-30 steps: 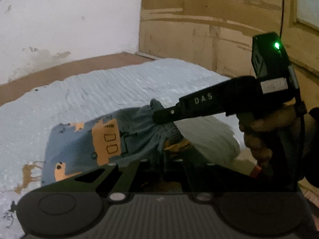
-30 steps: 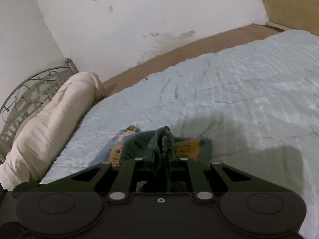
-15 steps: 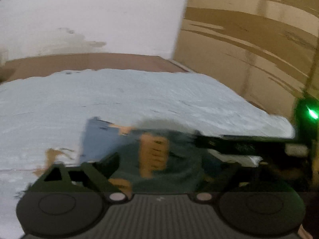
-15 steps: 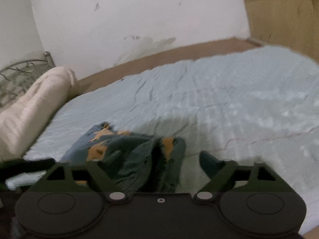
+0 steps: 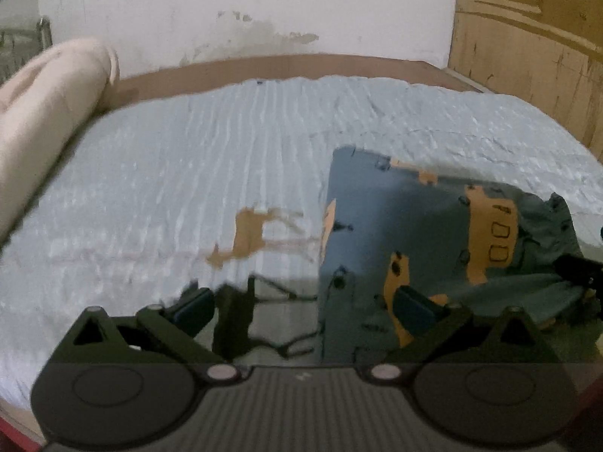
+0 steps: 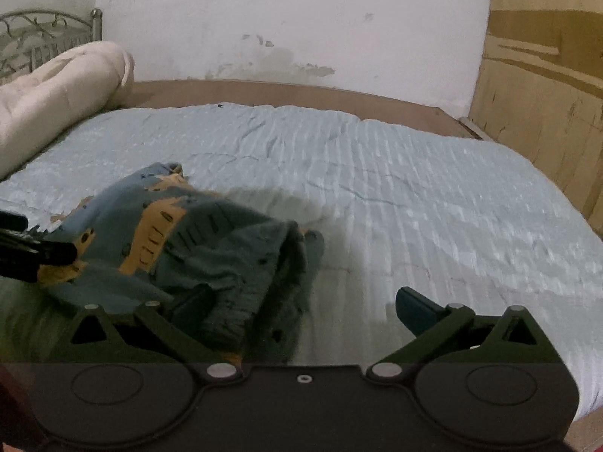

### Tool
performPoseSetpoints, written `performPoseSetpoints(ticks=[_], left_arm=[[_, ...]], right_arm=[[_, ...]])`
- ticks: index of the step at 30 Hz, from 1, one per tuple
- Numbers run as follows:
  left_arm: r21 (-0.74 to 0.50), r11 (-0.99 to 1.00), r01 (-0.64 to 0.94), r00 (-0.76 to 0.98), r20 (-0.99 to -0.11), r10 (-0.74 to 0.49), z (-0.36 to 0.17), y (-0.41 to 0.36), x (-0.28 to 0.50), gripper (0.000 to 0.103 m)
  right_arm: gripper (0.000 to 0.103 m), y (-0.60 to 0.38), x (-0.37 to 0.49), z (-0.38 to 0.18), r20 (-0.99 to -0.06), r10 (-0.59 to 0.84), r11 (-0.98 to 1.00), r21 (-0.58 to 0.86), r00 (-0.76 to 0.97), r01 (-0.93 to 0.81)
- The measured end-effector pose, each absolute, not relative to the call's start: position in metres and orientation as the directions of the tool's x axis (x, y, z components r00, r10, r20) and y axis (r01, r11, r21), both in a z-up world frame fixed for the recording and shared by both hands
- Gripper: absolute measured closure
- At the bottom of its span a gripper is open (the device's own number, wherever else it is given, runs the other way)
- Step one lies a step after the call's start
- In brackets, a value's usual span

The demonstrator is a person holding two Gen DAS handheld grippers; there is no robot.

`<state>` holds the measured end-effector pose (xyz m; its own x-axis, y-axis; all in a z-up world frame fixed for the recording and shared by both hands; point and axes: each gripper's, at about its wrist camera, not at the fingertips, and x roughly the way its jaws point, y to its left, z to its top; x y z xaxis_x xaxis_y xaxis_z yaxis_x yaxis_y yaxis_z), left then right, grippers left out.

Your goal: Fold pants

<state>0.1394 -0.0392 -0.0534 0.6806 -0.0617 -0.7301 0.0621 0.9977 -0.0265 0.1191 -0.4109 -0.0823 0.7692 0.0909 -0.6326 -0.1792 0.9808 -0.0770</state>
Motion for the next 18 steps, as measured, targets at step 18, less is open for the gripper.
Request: performPoseSetpoints(ticks=[18], left_arm=[[-0.044, 0.983, 0.177, 0.636, -0.757, -0.149, -0.055, -0.062, 0.24, 0.0]], right_arm=[[0.001, -0.375, 0.198, -0.093, -0.611, 0.095, 0.942, -0.201, 0.786, -0.27]])
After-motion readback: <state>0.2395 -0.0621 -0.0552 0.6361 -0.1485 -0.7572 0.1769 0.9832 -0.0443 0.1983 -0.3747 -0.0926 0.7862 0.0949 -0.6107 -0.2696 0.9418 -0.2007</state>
